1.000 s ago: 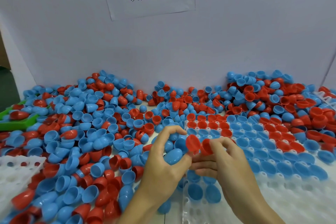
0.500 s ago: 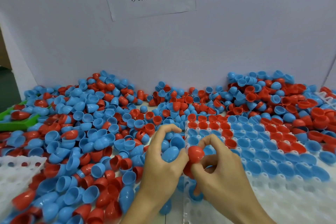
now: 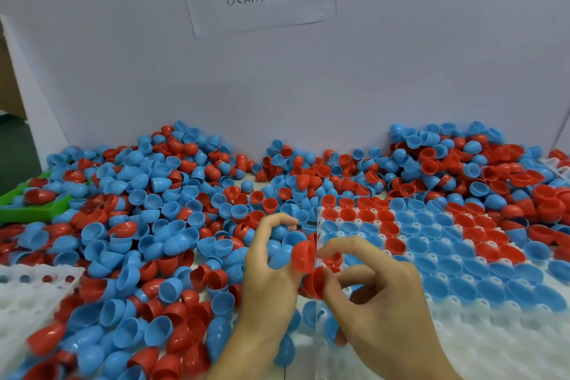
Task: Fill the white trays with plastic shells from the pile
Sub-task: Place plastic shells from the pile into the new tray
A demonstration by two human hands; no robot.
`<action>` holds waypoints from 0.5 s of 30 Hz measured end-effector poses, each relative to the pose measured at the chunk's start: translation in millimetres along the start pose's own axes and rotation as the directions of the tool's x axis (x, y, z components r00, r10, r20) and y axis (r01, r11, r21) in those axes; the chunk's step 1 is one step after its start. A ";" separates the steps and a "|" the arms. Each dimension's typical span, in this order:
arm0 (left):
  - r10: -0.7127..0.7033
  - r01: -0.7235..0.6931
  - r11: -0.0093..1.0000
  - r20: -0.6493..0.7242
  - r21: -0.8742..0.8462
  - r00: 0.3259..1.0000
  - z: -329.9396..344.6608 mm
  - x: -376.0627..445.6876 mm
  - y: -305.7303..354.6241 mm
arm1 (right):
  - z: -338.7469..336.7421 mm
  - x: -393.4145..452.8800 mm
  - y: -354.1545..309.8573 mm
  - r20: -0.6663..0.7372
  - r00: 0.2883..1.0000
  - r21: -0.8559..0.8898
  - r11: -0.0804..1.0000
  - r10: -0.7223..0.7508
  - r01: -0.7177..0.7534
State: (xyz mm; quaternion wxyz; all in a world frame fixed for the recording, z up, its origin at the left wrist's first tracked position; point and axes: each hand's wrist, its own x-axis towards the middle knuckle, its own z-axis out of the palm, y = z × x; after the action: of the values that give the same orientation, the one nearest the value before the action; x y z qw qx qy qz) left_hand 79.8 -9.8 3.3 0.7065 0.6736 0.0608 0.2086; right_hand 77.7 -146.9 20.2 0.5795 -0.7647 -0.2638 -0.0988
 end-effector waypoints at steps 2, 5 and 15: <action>0.000 0.000 1.000 -0.004 -0.012 1.000 -0.3 0.1 -1.3 | 0.8 -0.3 0.0 -0.010 1.000 -0.029 0.999 -0.025 0.025; -0.020 0.021 0.999 0.031 -0.034 0.999 -0.3 -0.3 -0.1 | -0.9 -0.1 0.0 -0.030 0.998 -0.046 0.997 -0.056 0.055; -0.044 0.044 0.999 -0.035 -0.013 0.998 -8.0 7.0 -8.6 | -46.8 18.0 9.0 -0.020 0.996 -0.121 0.988 0.092 -0.093</action>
State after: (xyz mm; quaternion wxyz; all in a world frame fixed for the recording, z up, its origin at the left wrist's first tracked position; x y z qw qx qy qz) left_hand 85.0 0.2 -4.4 0.7139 0.6638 0.0867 0.2052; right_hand 104.7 -187.3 35.3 0.5376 -0.8094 -0.2173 -0.0932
